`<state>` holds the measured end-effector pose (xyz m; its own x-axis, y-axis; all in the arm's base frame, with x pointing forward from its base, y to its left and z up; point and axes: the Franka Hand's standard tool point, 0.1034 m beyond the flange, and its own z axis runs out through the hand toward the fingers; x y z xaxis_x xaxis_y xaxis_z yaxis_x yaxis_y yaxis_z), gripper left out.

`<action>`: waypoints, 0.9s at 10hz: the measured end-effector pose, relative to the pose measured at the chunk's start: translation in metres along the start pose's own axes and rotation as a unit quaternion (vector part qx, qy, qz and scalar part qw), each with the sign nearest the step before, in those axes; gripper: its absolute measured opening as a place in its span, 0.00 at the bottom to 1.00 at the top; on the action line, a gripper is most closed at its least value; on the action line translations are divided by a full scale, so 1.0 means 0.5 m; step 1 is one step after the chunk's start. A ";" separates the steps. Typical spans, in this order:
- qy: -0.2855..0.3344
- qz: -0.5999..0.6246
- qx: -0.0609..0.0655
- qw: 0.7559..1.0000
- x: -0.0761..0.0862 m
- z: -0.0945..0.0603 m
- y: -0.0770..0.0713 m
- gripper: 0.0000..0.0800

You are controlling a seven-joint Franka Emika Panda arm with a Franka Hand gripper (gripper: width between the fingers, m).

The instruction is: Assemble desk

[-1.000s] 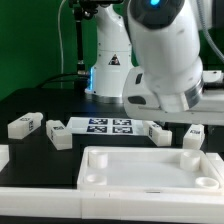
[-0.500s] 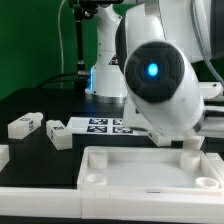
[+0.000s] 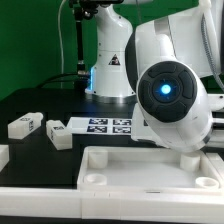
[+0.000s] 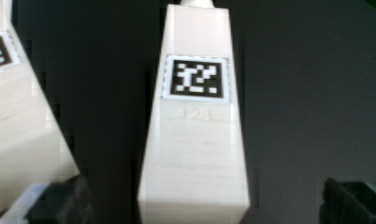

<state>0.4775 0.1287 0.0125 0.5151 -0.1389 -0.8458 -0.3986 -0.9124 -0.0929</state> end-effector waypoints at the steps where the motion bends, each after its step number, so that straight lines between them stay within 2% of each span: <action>1: 0.001 0.001 -0.001 1.000 0.002 0.007 0.000 0.81; 2: 0.001 0.001 -0.002 1.000 0.003 0.012 -0.001 0.81; 4: 0.001 0.001 -0.002 1.000 0.003 0.013 -0.001 0.48; 5: 0.001 0.001 -0.002 1.000 0.003 0.013 -0.001 0.36; 9: 0.003 0.000 -0.002 1.000 0.002 0.008 -0.002 0.36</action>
Offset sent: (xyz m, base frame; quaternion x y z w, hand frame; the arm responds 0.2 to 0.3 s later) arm 0.0007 0.0008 -0.0014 -0.0015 -0.0024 0.0025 1.0000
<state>0.4753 0.1310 0.0099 0.5196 -0.1410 -0.8427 -0.3958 -0.9138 -0.0911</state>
